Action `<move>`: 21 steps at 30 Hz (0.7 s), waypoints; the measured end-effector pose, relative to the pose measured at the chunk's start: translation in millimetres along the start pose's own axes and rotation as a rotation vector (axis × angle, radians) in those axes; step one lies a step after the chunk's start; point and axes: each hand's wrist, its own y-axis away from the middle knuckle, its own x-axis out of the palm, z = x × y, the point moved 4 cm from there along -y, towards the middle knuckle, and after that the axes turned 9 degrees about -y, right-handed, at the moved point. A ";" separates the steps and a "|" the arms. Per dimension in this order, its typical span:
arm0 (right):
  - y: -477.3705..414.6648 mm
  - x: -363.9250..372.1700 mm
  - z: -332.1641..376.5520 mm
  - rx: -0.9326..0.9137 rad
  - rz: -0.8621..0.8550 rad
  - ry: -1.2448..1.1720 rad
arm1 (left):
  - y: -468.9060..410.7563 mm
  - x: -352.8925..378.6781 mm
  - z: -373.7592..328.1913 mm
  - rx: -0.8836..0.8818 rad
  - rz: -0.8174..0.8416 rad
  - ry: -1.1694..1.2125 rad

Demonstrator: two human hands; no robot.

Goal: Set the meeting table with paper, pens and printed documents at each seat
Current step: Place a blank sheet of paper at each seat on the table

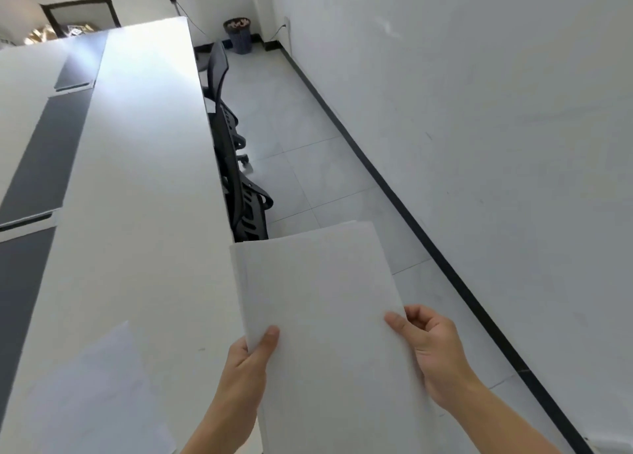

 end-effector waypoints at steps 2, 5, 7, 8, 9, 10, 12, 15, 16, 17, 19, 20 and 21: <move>-25.4 -2.3 12.6 -0.025 -0.035 0.028 | -22.9 14.6 -13.5 -0.011 0.007 0.007; -71.1 0.2 42.9 -0.089 -0.049 0.077 | -67.1 35.8 -39.2 0.000 -0.012 0.034; -100.5 4.4 67.0 -0.108 -0.041 0.115 | -96.4 47.1 -59.1 0.005 -0.024 0.050; -117.8 6.6 80.0 -0.106 -0.038 0.128 | -112.1 53.5 -71.5 0.004 -0.024 0.055; -131.7 9.5 92.2 -0.101 -0.029 0.131 | -124.3 58.8 -84.0 0.003 -0.017 0.062; -142.2 13.9 104.3 -0.098 -0.008 0.124 | -133.1 63.3 -97.3 0.012 -0.004 0.063; -173.2 27.0 133.7 -0.101 0.035 0.110 | -161.7 71.2 -131.9 0.038 -0.008 0.064; -216.6 38.9 158.6 -0.117 0.039 0.145 | -198.9 80.9 -173.1 0.060 -0.040 0.086; -230.6 40.6 163.1 -0.115 0.031 0.155 | -209.2 84.8 -184.4 0.060 -0.040 0.087; -244.9 42.3 167.1 -0.109 0.022 0.164 | -219.9 88.3 -193.6 0.060 -0.041 0.083; -275.8 45.5 176.0 -0.100 0.019 0.181 | -240.8 96.0 -210.0 0.066 -0.049 0.083; -292.8 49.0 182.5 -0.101 0.031 0.184 | -252.0 99.4 -218.5 0.075 -0.058 0.082; -311.6 52.8 189.5 -0.098 0.051 0.188 | -264.3 102.6 -226.3 0.079 -0.069 0.077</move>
